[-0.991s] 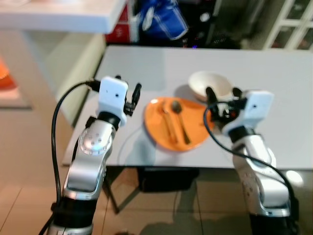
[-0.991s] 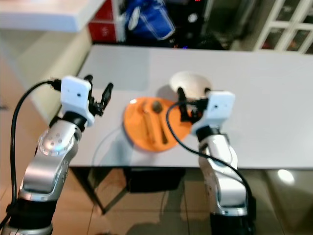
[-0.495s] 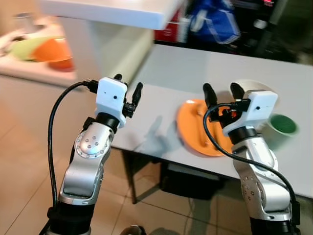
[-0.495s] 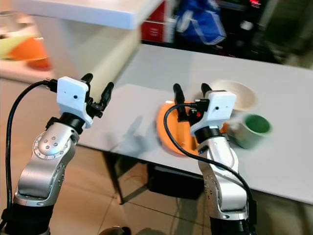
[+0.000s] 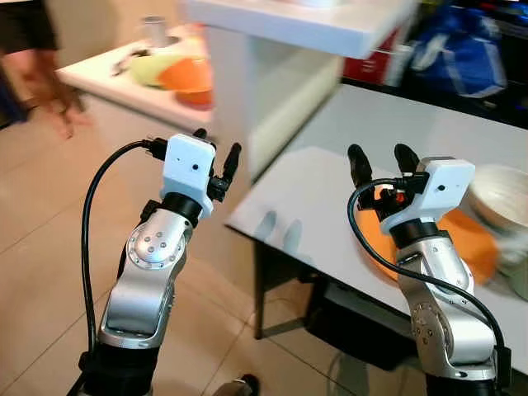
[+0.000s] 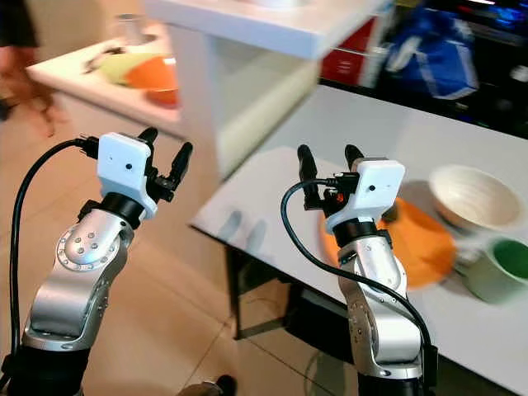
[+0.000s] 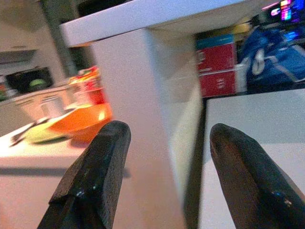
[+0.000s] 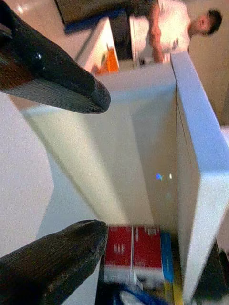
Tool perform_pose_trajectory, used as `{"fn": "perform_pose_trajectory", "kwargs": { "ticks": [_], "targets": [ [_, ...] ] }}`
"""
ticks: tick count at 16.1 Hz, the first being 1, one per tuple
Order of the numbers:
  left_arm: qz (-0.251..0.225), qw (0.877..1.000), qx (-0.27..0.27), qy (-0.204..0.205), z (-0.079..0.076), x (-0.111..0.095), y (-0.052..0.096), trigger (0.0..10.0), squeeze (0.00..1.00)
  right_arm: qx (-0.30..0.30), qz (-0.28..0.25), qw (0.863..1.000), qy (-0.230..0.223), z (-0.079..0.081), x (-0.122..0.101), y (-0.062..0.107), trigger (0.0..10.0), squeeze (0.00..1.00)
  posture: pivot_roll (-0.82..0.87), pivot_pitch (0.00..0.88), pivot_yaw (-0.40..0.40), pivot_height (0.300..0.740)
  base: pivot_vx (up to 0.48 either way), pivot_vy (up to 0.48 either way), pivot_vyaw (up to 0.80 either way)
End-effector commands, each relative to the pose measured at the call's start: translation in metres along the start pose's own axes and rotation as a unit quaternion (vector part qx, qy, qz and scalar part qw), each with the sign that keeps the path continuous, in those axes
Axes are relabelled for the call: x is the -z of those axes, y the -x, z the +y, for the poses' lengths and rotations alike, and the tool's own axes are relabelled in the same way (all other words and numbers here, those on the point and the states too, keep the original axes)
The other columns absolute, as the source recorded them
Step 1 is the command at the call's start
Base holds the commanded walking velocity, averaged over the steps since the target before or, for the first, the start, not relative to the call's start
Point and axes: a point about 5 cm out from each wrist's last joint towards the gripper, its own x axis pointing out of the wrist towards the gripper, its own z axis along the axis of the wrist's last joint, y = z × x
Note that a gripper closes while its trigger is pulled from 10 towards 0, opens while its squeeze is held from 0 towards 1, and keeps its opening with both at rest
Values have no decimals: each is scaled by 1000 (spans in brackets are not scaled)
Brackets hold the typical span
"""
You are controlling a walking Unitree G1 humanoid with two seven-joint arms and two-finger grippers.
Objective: Setting the table
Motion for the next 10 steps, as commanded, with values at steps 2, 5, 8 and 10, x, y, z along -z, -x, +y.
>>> {"fn": "perform_pose_trajectory", "kwargs": {
  "ticks": [2,5,8,10],
  "targets": [
    [7,1000,2,-2,-2,0,1,10000,0,24,13,999,-24,-7,2,4,10000,0,16,0,10,740,0,0,0],
    [14,1000,-2,-4,-1,1,1,10000,0,38,37,999,-12,-11,8,4,10000,0,16,0,8,740,0,0,0],
    [19,1000,-1,-4,-2,2,1,10000,0,50,53,997,-18,-14,11,6,10000,0,13,0,9,740,0,84,0],
    [21,1000,0,-4,-3,2,0,10000,0,53,59,997,-20,-15,11,6,10000,0,9,0,13,740,0,302,-275]
  ]
}}
